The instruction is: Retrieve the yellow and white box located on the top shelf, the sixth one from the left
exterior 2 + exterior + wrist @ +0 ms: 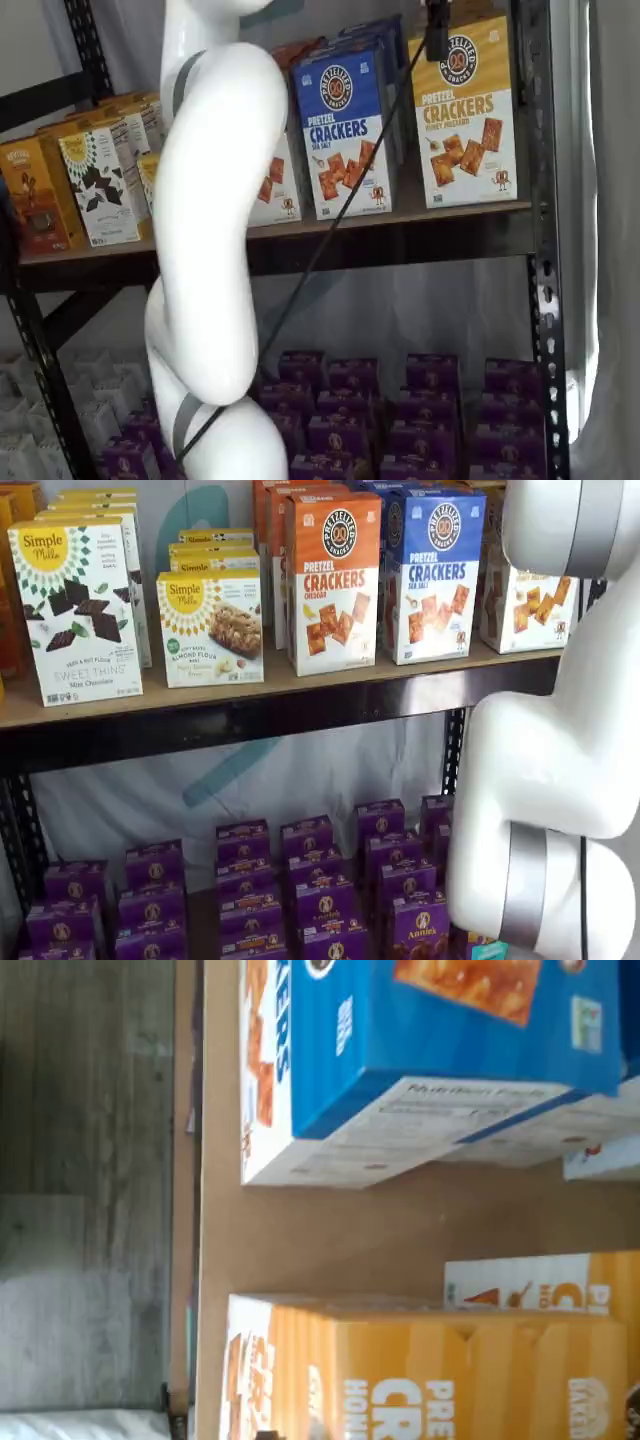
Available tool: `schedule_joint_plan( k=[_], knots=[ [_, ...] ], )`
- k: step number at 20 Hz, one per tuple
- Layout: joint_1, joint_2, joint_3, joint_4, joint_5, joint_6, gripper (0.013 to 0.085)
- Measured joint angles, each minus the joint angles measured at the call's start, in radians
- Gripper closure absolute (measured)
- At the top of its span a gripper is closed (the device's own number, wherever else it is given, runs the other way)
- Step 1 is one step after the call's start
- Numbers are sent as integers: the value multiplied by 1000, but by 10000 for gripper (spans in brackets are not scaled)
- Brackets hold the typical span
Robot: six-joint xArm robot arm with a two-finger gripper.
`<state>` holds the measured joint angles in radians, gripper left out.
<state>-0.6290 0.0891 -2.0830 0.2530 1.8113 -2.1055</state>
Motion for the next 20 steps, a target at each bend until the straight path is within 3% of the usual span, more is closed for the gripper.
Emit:
schedule_joint_plan(
  k=[15,19,20],
  knots=[
    [67,114,-163,-142,169,21,130],
    [68,116,-163,-147,172,20,130],
    [65,124,-176,-146,180,19,170]
  ],
)
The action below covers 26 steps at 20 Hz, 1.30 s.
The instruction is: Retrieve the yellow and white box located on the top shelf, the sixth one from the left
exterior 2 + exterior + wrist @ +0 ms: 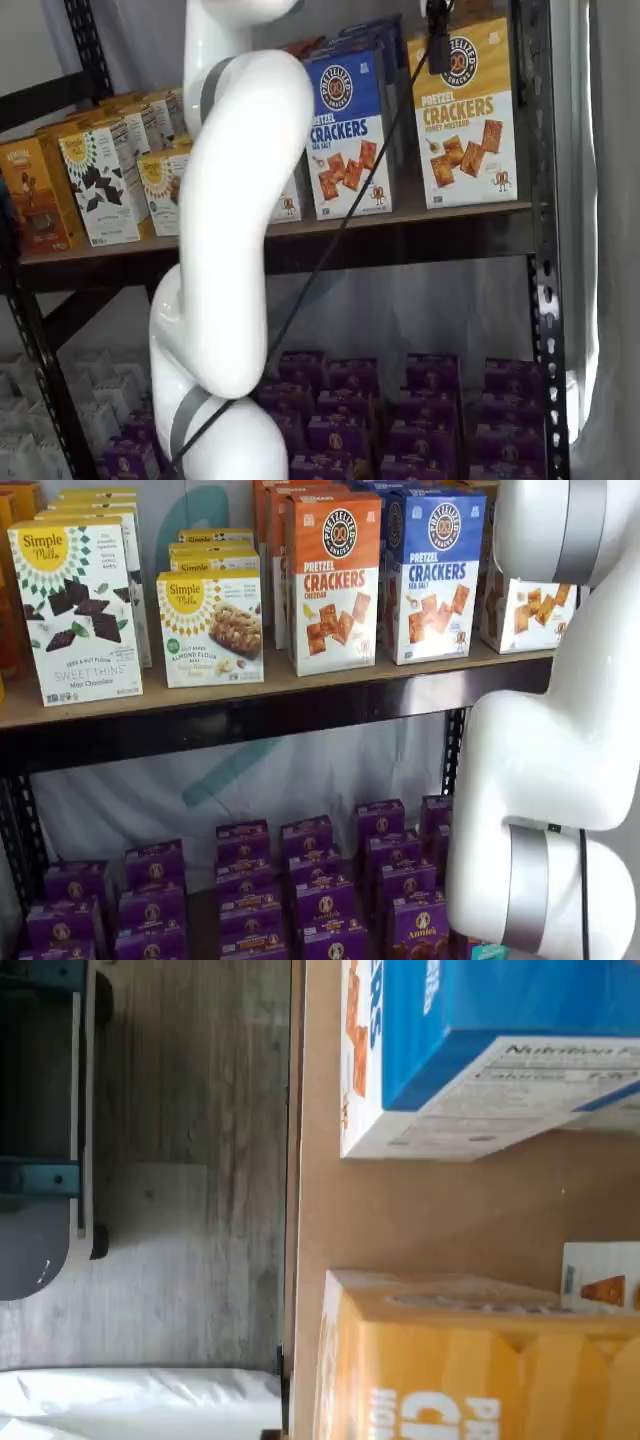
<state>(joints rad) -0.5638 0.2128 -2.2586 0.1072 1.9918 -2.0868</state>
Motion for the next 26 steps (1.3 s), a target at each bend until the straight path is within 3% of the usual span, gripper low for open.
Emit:
schedule_joint_plan(
  k=[4,6,13,15,19,26],
  knots=[
    [-8,10,-20,3,12,-6,250],
    [-10,13,-25,4,16,-7,330],
    [-15,8,-16,8,13,-10,330],
    [-16,7,-13,12,13,-9,410],
    [-17,3,-10,16,24,-8,410],
    [-35,-88,91,61,8,-5,410]
  ],
)
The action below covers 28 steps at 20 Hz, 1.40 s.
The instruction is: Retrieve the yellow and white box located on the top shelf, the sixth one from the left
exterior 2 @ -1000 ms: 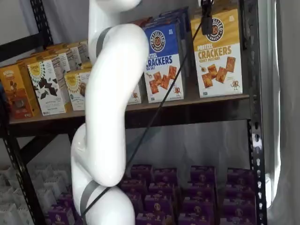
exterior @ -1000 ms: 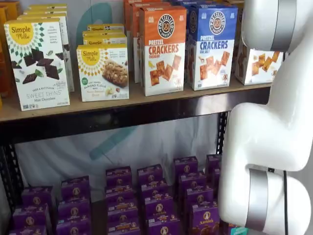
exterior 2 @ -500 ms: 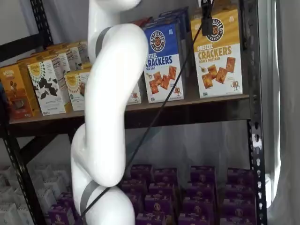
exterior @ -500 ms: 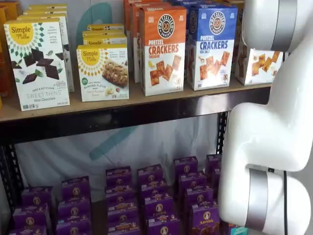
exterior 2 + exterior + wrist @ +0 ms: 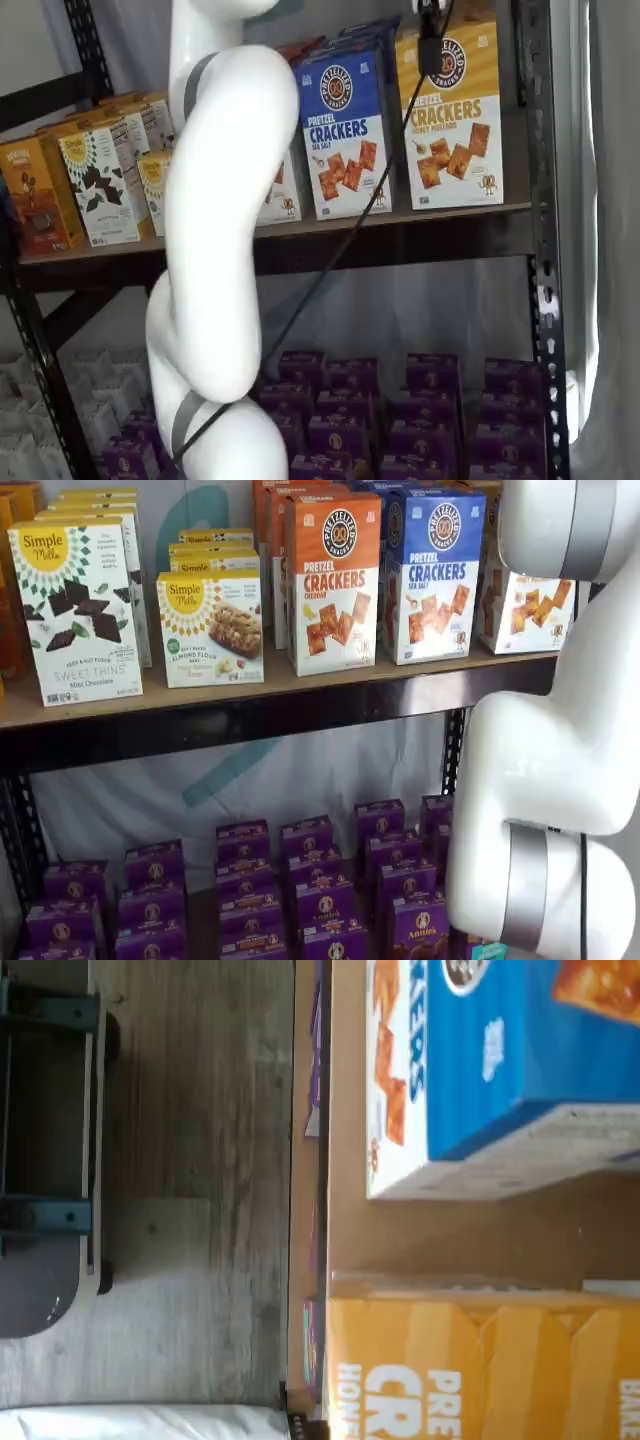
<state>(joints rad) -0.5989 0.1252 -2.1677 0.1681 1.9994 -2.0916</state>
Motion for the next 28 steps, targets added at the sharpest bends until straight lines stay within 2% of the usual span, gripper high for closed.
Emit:
schedule_joint_plan(
  k=[3,9,15,21,28],
  knots=[
    [-17,-71,78,21,-29,-8,410],
    [-60,-170,162,52,-15,-33,410],
    [-77,-293,287,20,-17,-68,410],
    [-89,-435,452,-19,-20,-100,410],
    [-94,-501,538,-26,-38,-110,410]
  ],
)
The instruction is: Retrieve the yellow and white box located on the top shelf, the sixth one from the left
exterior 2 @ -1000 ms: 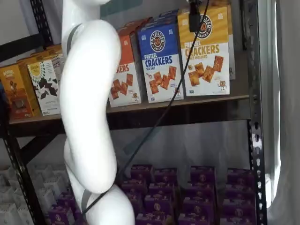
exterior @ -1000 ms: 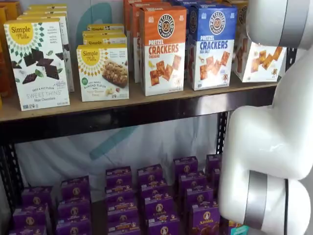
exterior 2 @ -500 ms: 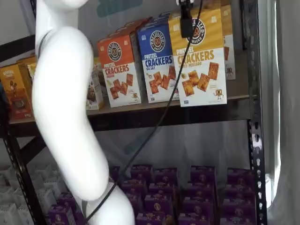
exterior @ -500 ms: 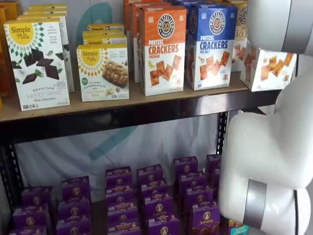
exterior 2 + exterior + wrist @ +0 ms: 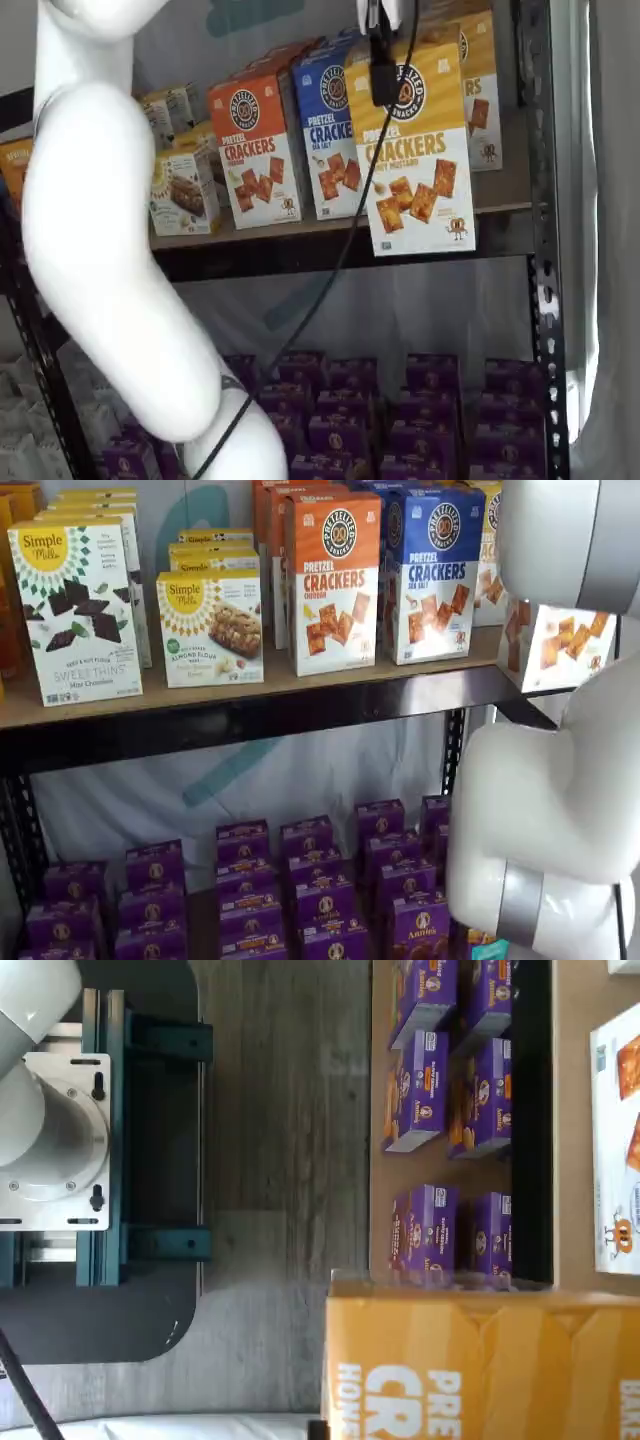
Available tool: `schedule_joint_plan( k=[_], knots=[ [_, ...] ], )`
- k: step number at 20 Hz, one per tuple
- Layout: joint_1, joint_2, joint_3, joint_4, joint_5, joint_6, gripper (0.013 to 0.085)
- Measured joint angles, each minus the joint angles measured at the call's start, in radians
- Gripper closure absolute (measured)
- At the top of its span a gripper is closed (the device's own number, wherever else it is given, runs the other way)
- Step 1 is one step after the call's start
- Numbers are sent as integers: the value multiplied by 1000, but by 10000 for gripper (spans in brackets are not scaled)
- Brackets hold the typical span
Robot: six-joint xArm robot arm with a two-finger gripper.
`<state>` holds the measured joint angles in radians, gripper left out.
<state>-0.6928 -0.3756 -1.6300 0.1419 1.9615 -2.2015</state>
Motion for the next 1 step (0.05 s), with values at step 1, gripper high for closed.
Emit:
schedule_joint_plan(
  k=[1],
  knots=[
    [0,-4,6,0,-1,0,410]
  ],
)
